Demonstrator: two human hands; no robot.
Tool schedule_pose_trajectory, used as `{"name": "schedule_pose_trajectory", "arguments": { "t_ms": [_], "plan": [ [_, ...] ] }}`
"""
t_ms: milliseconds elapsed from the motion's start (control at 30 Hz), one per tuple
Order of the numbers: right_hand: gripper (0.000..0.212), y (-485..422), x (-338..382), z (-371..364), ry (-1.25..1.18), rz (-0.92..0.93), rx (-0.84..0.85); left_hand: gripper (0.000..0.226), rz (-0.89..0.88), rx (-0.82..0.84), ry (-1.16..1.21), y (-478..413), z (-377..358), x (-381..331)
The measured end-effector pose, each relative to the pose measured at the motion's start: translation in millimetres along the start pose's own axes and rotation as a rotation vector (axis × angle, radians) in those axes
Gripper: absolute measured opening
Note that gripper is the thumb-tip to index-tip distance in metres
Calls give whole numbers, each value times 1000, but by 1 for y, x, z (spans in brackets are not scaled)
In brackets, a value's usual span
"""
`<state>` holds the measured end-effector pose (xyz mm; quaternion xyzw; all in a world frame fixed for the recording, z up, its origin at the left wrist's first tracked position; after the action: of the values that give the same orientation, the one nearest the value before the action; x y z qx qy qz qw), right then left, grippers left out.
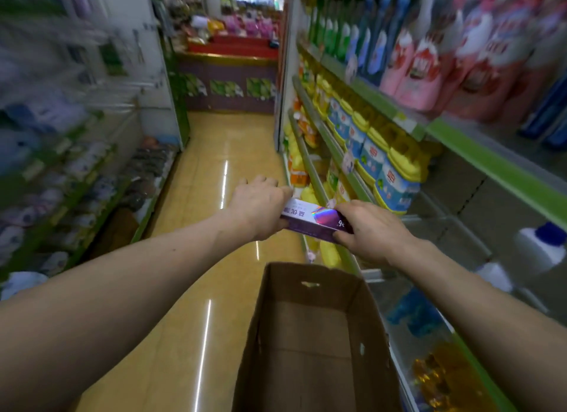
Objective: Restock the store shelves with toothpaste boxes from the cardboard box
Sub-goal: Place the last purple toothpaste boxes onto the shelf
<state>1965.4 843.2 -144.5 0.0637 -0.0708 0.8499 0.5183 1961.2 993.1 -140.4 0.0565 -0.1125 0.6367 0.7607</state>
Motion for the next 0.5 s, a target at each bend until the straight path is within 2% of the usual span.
{"name": "schedule_pose_trajectory", "arguments": {
  "t_ms": [233, 500],
  "plan": [
    [39, -14, 86, 49, 24, 217, -94, 48, 187, -57, -49, 58, 51, 74],
    [32, -27, 200, 78, 33, 437, -131, 53, 392, -98, -104, 147, 89, 159]
  ]
}}
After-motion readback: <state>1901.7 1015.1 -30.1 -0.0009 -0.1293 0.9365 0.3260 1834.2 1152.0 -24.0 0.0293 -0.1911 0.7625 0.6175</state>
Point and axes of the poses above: each hand's wrist, its own y-axis away from the middle knuckle, its own z-axis out of the back of the hand, x = y × z, the point moved 7 cm from there along -y, towards the middle knuckle, and after that the axes turned 9 degrees about -y, right-handed, at the moved point
